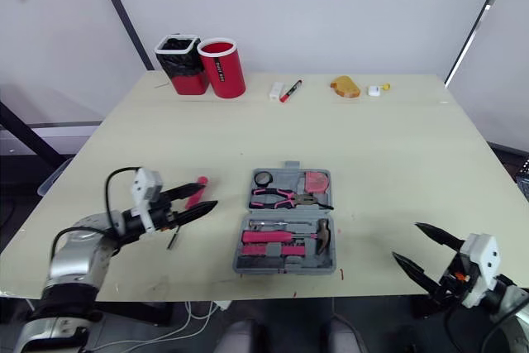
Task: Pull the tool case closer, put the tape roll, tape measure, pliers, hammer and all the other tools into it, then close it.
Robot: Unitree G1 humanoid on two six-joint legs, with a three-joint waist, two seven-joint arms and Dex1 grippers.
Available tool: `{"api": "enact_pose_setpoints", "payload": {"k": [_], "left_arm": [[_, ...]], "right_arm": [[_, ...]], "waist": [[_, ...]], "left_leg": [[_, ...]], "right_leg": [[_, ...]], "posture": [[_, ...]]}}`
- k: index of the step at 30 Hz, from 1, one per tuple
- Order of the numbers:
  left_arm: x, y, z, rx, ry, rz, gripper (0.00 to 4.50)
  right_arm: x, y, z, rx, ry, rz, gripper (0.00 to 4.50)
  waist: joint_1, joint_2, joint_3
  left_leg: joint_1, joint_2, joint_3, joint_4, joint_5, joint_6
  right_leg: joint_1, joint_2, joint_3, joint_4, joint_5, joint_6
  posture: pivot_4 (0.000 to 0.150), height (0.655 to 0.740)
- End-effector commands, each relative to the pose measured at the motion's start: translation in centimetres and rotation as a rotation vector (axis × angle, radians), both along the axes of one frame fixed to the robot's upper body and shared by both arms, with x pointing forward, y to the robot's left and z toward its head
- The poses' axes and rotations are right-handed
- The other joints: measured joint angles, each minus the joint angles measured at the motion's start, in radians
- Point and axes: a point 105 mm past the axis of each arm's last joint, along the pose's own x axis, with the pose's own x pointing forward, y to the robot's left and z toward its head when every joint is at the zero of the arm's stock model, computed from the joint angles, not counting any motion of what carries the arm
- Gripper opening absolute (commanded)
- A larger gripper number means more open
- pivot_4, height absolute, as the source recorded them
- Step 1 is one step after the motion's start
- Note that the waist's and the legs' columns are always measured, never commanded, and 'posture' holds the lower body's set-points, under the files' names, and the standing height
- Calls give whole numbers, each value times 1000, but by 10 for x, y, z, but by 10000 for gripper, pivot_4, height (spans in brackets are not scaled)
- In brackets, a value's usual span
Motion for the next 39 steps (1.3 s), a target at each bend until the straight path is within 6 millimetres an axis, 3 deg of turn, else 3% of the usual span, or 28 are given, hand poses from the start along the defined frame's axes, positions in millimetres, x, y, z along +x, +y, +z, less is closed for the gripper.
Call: {"api": "enact_pose_setpoints", "payload": {"k": [1,4,8,16,28,35,39], "left_arm": [[-9,16,11,-10,-37,56,44252],[-20,34,7,-9,-15,130,44252],[-44,75,-6,5,29,270,44252],[-65,100,-13,23,55,356,44252],[-63,88,-12,13,42,324,44252],[-45,52,0,-10,-3,255,44252],[-34,40,2,-3,-9,267,44252]], "right_arm": [[-7,-15,9,-8,-53,-70,45000],[-14,-25,8,-12,-49,-120,45000],[-31,-49,6,-26,-27,-210,45000],[-40,-59,5,-29,-16,-260,45000],[-29,-47,8,-13,4,-229,45000],[-11,-10,32,-24,-45,-73,45000],[-5,7,40,-10,-54,-2,45000]], "waist": [[-1,0,0],[1,0,0],[-2,1,0],[-1,1,-1],[-1,1,-1],[-1,1,-1],[-1,1,-1]], "left_leg": [[0,0,0,0,0,0],[0,0,1,0,0,0],[1,0,2,-1,0,0],[3,1,4,-3,0,0],[3,1,6,-4,0,0],[3,1,6,-4,0,0],[2,0,6,-4,0,0]], "right_leg": [[0,0,0,0,-1,-1],[0,-1,0,0,-1,-1],[0,-1,0,0,-1,-2],[0,-3,0,-3,-4,1],[0,-4,1,-3,-2,-3],[0,-4,1,-3,-2,-2],[0,-3,1,-3,-2,-2]], "posture": [[1500,7400],[1500,7400],[1500,7400],[1500,7400],[1500,7400],[1500,7400],[1500,7400]]}}
